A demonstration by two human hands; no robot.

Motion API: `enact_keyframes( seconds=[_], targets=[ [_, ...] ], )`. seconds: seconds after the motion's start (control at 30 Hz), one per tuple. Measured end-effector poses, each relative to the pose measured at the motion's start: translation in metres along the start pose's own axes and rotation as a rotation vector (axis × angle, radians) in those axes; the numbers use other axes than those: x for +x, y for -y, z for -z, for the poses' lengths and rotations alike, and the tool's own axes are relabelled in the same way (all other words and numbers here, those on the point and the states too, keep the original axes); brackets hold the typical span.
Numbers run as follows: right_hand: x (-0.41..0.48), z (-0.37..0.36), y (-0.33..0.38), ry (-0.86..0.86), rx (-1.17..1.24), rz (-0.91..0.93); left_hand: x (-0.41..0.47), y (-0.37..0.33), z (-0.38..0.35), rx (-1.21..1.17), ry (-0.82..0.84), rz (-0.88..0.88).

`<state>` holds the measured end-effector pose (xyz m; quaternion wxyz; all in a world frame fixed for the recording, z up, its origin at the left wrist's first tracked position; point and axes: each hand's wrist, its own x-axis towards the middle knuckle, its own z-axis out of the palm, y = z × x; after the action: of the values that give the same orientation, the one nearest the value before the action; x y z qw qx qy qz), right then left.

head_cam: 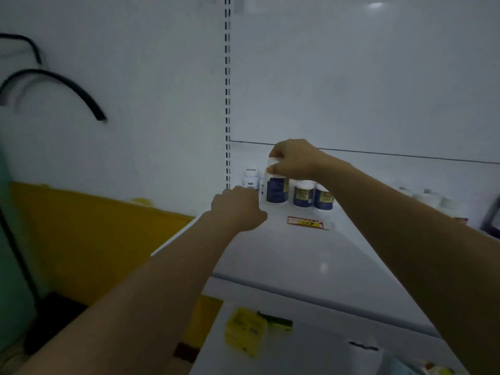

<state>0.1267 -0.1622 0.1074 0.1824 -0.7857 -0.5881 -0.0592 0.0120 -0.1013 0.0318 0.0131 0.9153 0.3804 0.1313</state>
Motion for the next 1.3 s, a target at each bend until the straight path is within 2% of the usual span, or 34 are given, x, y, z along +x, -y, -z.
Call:
enact_keyframes(
  seconds=[0.4,0.7,1.03,1.3],
  targets=[
    [0.091,-0.077,0.214,0.049,0.153,0.362,-0.061,0.217,0.049,0.058,-0.075,0.340],
    [0.153,-0.169,0.357,0.189,0.261,0.513,-0.085,0.379,0.033,0.050,-0.053,0.576],
    [0.269,-0.313,0.427,0.323,0.280,0.517,-0.044,0.508,-0.067,0.019,-0.003,0.697],
    [0.357,-0.420,0.444,0.414,0.220,0.448,0.019,0.606,-0.132,0.015,0.071,0.684]
  ],
)
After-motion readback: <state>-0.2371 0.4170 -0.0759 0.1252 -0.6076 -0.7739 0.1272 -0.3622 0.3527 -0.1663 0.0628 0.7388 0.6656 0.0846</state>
